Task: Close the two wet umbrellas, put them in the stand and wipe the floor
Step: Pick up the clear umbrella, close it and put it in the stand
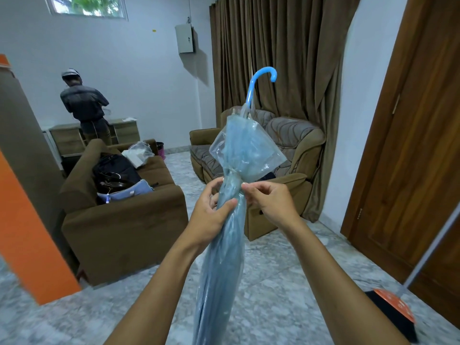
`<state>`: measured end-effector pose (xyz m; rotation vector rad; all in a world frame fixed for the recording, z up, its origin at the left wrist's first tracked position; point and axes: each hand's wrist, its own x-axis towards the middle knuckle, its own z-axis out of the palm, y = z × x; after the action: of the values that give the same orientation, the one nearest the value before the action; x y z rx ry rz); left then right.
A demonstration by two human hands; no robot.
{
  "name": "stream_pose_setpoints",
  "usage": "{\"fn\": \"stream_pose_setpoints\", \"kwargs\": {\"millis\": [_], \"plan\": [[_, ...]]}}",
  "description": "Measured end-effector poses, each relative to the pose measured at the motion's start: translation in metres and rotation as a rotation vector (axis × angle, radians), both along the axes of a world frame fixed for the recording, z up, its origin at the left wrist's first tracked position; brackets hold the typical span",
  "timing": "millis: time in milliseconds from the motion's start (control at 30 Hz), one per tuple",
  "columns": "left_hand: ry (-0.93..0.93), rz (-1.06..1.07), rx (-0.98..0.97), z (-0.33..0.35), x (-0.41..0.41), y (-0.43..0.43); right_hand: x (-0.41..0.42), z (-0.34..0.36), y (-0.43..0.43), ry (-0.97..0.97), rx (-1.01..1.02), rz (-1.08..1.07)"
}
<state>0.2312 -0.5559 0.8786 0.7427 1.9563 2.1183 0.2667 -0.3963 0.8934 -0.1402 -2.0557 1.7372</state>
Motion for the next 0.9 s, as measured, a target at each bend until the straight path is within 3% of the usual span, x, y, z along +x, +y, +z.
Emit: {"fn": "stream_pose_setpoints", "kwargs": {"millis": [333, 400, 500, 567, 767, 900], "plan": [[-0.168, -0.247, 0.137, -0.002, -0.006, -0.009, 0.013, 0.007, -0.013, -0.006, -0.351, 0.066], [-0.083, -0.145, 0.058, 0.001, -0.005, -0.008, 0.014, 0.007, -0.017, 0.029, -0.369, -0.004], [0.207, 0.127, -0.156, 0.007, 0.0, -0.002, 0.011, 0.009, -0.023, 0.103, -0.356, -0.104], [0.315, 0.182, -0.238, 0.01, 0.001, 0.002, 0.007, 0.008, -0.025, 0.139, -0.323, -0.166], [0.32, 0.007, -0.346, 0.02, 0.007, 0.001, 0.006, 0.009, -0.027, 0.151, -0.17, -0.233], [0.315, 0.095, -0.31, 0.016, -0.002, -0.001, 0.006, 0.013, -0.031, 0.16, -0.156, -0.111]]}}
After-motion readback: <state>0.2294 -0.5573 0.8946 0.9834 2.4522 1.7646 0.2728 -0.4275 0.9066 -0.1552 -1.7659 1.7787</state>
